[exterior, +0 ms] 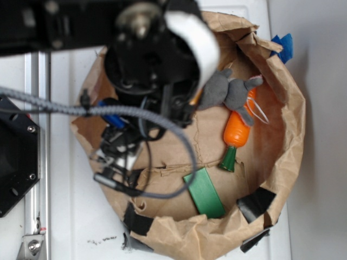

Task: Grab the shell.

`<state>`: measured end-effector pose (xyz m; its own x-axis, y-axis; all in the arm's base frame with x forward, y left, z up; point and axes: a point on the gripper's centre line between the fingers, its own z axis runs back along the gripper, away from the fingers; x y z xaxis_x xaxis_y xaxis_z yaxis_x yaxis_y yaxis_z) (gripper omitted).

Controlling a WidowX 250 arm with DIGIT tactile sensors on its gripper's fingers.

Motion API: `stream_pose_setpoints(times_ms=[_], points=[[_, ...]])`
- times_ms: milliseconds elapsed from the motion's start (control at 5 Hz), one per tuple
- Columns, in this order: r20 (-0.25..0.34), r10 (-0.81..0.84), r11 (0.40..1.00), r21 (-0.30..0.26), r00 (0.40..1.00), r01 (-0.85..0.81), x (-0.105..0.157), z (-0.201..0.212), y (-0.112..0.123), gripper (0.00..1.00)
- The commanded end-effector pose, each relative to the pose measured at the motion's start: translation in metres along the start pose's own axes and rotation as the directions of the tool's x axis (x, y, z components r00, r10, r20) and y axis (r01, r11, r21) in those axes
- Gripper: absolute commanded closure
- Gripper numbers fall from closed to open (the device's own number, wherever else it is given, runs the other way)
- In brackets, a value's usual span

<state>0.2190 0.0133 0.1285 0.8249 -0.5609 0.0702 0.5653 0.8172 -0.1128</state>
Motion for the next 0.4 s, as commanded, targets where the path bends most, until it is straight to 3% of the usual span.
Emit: stream_pose_setpoints(times_ms=[0, 200], points=[[0.032, -0.023, 0.99, 0.14, 0.999, 0.018, -0.0138, -0.0209, 0.0295, 0.0], [0.047, -0.011, 0.991, 0.133, 0.999, 0.005, -0.0098, -0.0166, 0.0344, 0.0]])
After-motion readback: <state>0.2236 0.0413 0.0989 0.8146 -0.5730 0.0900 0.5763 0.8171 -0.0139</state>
